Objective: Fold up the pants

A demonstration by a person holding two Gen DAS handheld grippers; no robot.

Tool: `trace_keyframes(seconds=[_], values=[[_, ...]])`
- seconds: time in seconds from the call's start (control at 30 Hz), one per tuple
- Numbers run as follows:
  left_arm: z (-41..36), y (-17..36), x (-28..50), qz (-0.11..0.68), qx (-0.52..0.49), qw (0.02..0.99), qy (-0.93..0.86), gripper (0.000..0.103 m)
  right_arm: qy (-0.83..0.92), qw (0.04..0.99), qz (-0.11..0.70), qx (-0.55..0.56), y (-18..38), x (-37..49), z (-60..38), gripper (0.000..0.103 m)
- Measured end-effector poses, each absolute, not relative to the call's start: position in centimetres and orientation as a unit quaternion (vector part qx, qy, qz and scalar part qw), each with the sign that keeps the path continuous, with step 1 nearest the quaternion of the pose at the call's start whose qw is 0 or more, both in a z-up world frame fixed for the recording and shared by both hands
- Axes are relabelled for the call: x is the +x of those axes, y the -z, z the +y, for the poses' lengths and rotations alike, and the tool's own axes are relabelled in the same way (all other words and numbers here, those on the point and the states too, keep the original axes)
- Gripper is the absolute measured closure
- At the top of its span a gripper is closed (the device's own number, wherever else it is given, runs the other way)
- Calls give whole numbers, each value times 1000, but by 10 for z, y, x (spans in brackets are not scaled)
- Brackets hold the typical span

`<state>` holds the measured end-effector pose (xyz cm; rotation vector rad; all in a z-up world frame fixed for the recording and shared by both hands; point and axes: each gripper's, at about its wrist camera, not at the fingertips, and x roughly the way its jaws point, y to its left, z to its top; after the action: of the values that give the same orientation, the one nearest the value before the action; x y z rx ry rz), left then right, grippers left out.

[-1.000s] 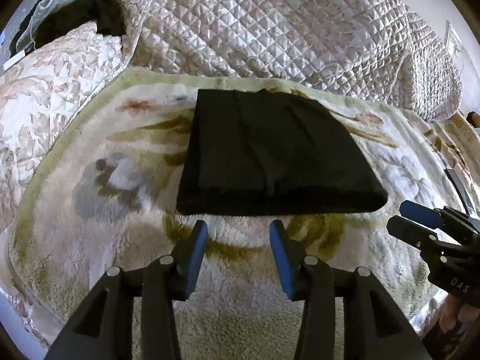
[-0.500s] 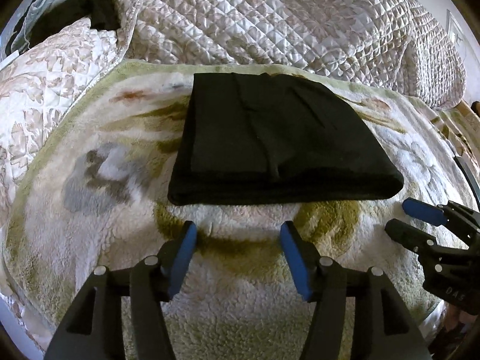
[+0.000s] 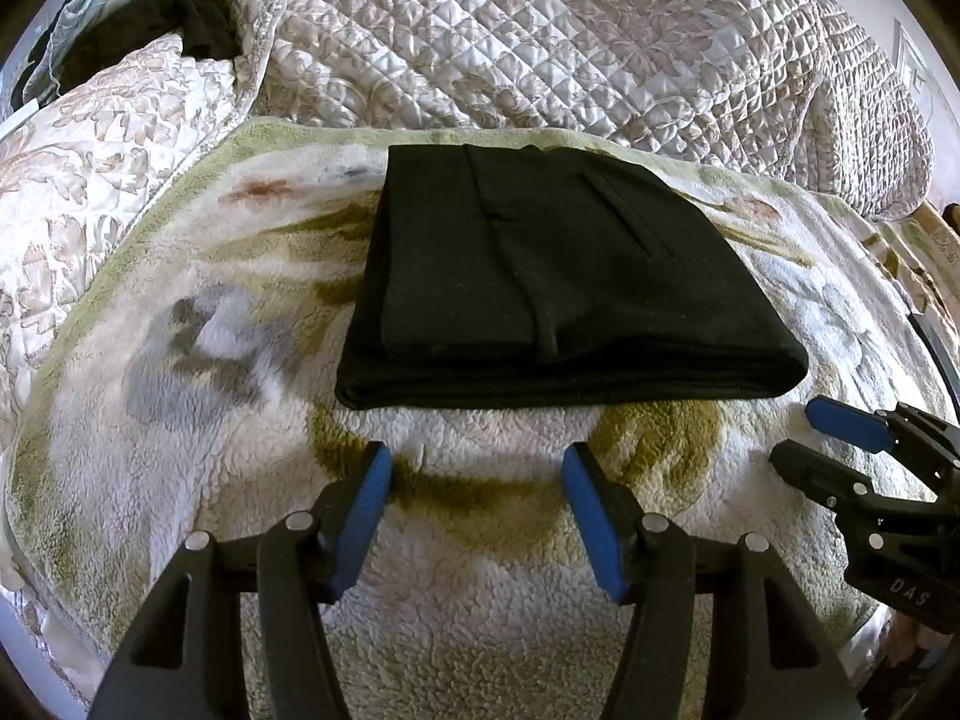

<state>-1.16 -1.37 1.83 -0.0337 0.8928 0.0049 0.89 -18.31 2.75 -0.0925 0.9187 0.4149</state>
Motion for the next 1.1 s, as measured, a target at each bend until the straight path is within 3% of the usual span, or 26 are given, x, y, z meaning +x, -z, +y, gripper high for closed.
trace_keyframes(seconds=[1.1], values=[[-14,-18,-11,433,-15,901,-3,38,-198,875,439,-45,-28,8,-182,53]])
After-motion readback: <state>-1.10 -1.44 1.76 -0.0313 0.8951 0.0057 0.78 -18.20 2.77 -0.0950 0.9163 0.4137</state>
